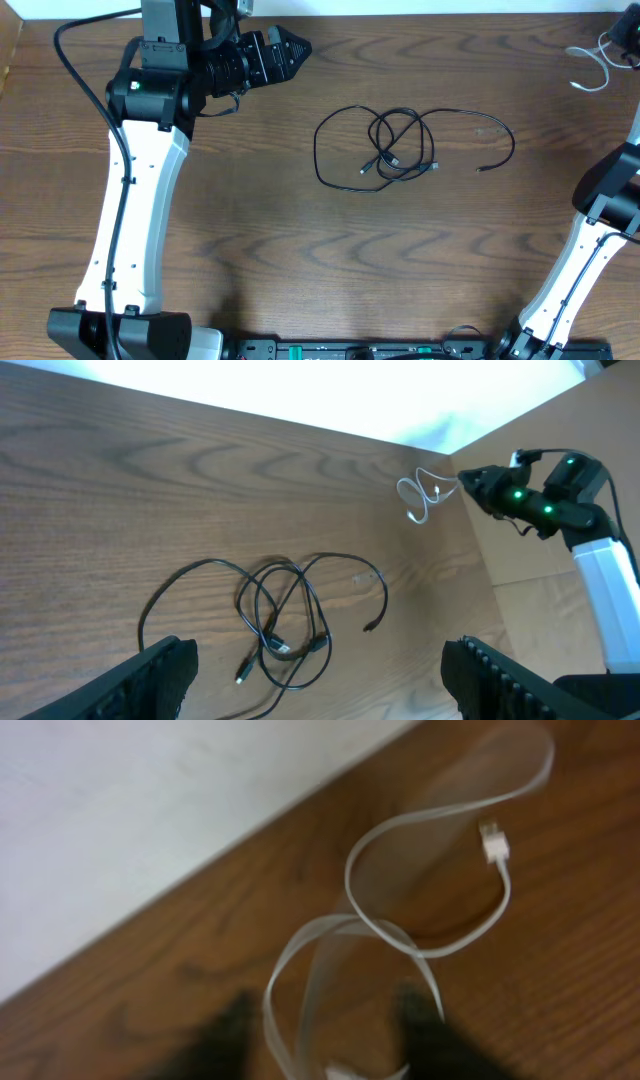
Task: Untangle cables
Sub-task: 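Reach the left gripper down to grasp the black cable pile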
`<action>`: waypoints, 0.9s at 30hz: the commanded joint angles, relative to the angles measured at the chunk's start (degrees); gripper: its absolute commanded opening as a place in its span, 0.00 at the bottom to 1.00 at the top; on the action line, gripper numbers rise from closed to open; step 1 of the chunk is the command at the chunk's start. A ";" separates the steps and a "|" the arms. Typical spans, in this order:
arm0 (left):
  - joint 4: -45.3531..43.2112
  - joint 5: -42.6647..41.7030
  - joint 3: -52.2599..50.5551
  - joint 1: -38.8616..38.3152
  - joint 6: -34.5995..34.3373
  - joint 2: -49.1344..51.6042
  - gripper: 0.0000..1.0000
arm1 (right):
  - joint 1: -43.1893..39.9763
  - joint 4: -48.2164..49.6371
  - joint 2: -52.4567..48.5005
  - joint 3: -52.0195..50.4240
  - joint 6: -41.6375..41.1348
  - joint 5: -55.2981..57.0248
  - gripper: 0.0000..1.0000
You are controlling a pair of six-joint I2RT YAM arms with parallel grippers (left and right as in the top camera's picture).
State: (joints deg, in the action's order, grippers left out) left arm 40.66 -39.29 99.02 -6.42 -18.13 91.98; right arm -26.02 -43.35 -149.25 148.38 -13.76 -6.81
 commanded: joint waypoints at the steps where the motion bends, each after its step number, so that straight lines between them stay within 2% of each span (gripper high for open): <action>1: 0.00 -0.46 0.20 0.17 0.72 -0.22 0.83 | -0.79 -0.24 1.22 0.66 0.52 0.00 0.98; 11: 0.04 -0.44 0.20 -1.77 0.83 1.57 0.83 | 0.44 -12.26 10.10 0.66 0.68 -10.40 0.99; 16: 0.22 -0.48 0.04 -4.83 1.70 5.18 0.86 | 2.91 -23.85 15.63 0.66 3.67 -15.76 0.99; 21: 0.48 -0.44 -0.28 -9.66 3.41 11.19 0.87 | 7.26 -33.11 15.89 0.63 5.57 -16.09 0.99; 23: 0.46 0.46 -0.28 -11.58 4.20 13.81 0.86 | 9.68 -34.73 15.72 0.42 8.87 -16.02 0.99; 25: 0.46 4.57 -0.28 -14.25 4.17 17.77 0.80 | 12.00 -35.15 15.72 0.37 10.01 -15.13 0.94; 27: 0.46 7.67 -0.28 -15.72 4.15 20.28 0.74 | 13.35 -35.06 15.72 0.37 10.01 -14.32 0.93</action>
State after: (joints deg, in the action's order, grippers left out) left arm 40.88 -36.99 99.02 -20.10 -15.14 108.71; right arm -14.50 -78.39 -133.03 148.77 -6.02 -21.67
